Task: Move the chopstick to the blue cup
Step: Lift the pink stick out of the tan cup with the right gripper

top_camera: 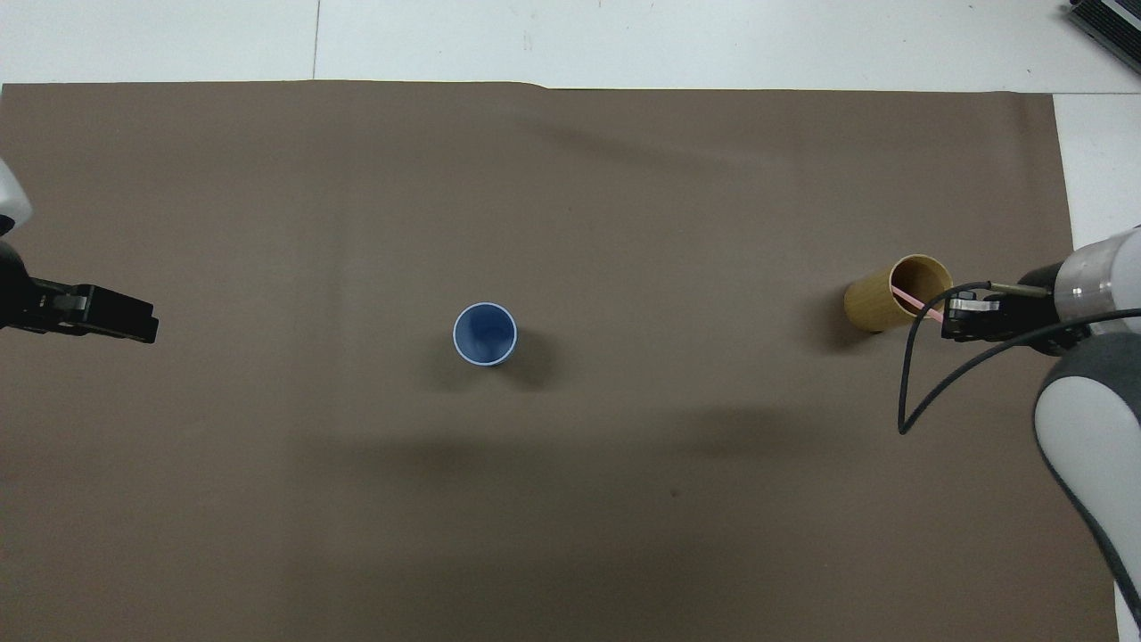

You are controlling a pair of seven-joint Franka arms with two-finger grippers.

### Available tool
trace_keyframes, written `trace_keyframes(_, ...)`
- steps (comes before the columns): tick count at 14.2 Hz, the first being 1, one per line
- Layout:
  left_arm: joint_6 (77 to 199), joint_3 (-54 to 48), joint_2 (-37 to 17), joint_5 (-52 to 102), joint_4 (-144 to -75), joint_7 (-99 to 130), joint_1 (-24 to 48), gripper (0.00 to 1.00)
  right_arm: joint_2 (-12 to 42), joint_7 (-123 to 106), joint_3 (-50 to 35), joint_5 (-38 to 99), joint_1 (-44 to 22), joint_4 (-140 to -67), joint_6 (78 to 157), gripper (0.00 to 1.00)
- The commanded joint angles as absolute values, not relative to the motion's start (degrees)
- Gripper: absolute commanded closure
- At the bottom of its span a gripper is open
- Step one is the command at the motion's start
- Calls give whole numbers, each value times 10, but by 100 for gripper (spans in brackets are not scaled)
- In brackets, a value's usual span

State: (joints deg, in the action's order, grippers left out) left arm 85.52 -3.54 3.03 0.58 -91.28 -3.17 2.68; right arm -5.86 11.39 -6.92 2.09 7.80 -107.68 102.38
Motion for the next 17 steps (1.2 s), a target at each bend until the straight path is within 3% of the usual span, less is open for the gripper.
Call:
trace_keyframes(1, 843, -35, 40, 6, -911, -30, 34, 0, -61, 99, -72, 38, 81, -1017, 947, 100)
trace_keyframes(8, 845, -33, 40, 6, -911, -30, 26, 0, -66, 153, -86, 83, 76, -958, 854, 100)
trace_keyframes(13, 845, -29, 40, 5, -911, -31, 18, 0, -48, 334, -152, 141, 54, -916, 871, 100)
trace_keyframes(17, 846, -31, 40, 5, -911, -31, 15, 0, -36, 469, -156, 194, 32, -897, 896, 100)
